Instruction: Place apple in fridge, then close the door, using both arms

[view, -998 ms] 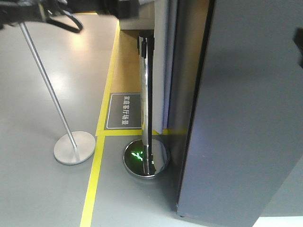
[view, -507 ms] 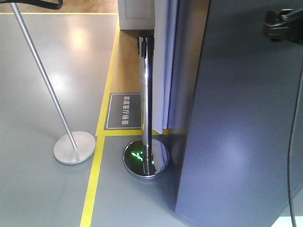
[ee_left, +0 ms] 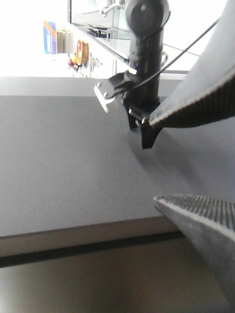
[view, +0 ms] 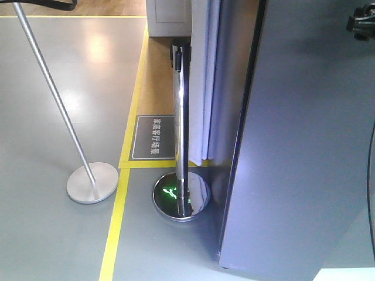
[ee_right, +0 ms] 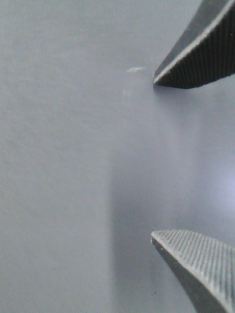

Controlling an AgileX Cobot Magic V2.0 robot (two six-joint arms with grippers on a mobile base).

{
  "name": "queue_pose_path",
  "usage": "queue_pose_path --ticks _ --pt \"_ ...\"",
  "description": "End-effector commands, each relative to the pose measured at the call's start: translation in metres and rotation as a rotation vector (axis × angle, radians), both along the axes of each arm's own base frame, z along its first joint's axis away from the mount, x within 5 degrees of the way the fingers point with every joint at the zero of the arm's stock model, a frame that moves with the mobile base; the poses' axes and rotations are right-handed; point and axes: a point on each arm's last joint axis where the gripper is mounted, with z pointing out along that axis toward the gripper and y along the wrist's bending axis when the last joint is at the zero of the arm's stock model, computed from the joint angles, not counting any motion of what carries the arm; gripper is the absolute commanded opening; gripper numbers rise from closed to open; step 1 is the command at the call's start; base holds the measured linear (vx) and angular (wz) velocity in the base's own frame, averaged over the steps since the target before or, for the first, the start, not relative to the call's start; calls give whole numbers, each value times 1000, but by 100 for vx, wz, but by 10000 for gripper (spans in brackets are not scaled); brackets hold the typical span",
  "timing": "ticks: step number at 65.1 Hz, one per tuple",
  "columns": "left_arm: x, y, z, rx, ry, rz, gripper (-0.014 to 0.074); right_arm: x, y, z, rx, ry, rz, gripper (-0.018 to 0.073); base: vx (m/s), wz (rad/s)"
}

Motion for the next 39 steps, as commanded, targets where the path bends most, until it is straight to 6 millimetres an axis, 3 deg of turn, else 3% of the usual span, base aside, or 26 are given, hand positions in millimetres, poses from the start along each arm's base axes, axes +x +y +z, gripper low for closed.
queue_pose_path --ticks 1,19,39 --pt "-11 10 21 -33 -62 48 306 6 -4 32 -38 -105 -17 577 0 0" --pt "-11 11 21 -34 -63 54 306 47 0 27 -23 -15 89 577 0 -1" --pt "-8 13 23 -50 -67 98 306 53 -1 28 -48 -15 94 577 0 0"
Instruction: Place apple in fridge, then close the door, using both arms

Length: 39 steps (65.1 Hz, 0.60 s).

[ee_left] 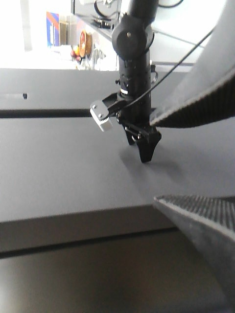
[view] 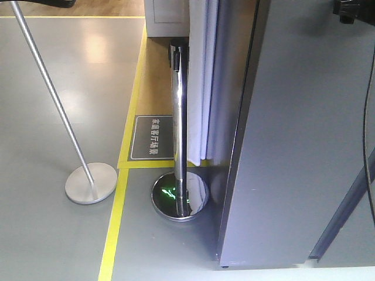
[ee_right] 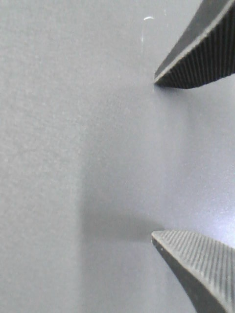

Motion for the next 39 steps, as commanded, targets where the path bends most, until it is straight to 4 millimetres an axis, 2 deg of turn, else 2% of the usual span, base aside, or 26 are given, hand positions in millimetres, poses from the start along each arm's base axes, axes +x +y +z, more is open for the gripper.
queue_pose_path --ticks 1,7,17,27,39 --pt "-11 11 22 -37 -64 60 306 -4 1 21 -34 -83 -14 577 0 0" --pt "-10 12 22 -42 -65 74 306 -13 4 30 -41 -76 10 561 0 0" --pt "-7 17 23 -50 -68 112 306 -43 14 58 -48 -70 73 475 0 0" --pt "1 31 23 -49 -69 167 306 -82 26 87 -55 -57 158 281 0 0" --pt "14 59 22 -43 -69 264 283 -138 47 123 -77 -104 318 -18 0 0"
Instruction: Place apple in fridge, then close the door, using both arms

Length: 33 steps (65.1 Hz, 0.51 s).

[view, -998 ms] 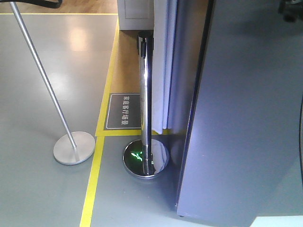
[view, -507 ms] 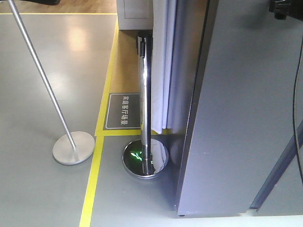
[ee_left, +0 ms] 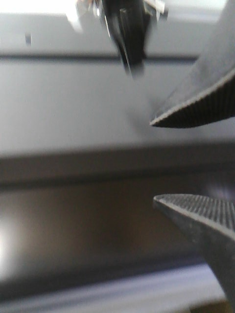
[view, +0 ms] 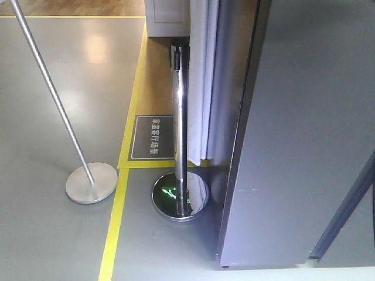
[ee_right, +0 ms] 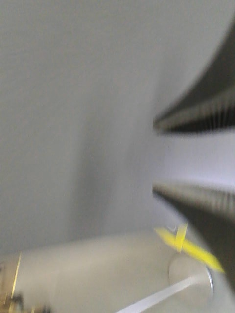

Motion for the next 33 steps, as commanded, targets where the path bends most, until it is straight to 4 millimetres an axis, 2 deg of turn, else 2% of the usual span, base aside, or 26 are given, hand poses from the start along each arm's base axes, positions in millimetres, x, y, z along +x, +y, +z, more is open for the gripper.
queue_pose_path --ticks 1,7,16,23,33 --pt "-8 22 20 -19 -64 86 279 -43 13 42 10 -134 85 -17 0 0" --pt "-4 39 18 -15 -56 142 230 -71 24 57 17 -177 183 -10 0 0" --pt "-5 64 1 -9 -3 225 113 -106 37 69 2 -186 305 -6 0 0" --pt "-16 81 -15 -5 43 273 3 -124 42 72 -24 -182 349 -5 0 0" --pt "-41 90 -40 4 98 304 -8 -143 46 73 -36 -192 363 -4 0 0"
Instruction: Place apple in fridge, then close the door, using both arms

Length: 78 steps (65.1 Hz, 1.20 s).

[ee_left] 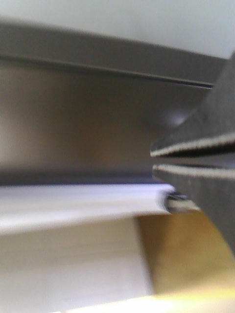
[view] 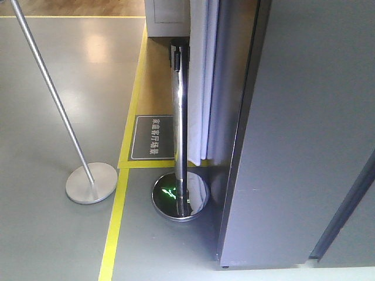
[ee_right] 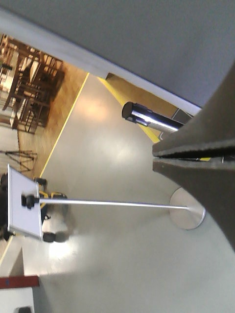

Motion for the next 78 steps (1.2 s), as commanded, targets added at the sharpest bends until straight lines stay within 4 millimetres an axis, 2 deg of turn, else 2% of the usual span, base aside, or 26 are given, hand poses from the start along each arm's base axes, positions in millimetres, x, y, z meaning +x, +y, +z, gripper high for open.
queue_pose_path --ticks 1,6,17,18,21,22,27,35,42,48,52,78 --pt "-30 6 6 3 -40 31 -8 -20 3 11 41 -83 -5 -4 0 0" --pt "-44 6 -5 -3 -19 29 -8 -26 3 -4 55 -67 -18 -4 0 0" --pt "-88 7 -29 -14 -5 24 -8 -50 2 -65 67 -48 -72 -4 0 0" --pt "-91 7 -34 -14 7 24 -8 -53 2 -78 74 -29 -89 -4 0 0" --pt "-102 7 -44 -26 20 21 -8 -64 2 -96 72 -22 -110 -4 0 0" --pt "-108 7 -49 -26 23 20 -8 -66 1 -99 72 -20 -116 -4 0 0" --pt "-126 8 -71 -27 44 32 -8 -81 2 -144 76 45 -144 -4 0 0" --pt "-148 10 -120 -42 122 47 -8 -102 1 -200 90 97 -199 -4 0 0" --pt "-163 10 -165 -46 205 50 -8 -117 0 -238 95 115 -240 -3 0 0" --pt "-172 10 -189 -82 258 54 -8 -124 0 -259 103 135 -244 -3 0 0" --pt "-175 10 -196 -95 271 55 -8 -128 1 -265 103 136 -242 -3 0 0" --pt "-177 7 -193 -155 272 24 -8 -132 4 -271 98 159 -206 -3 0 0"
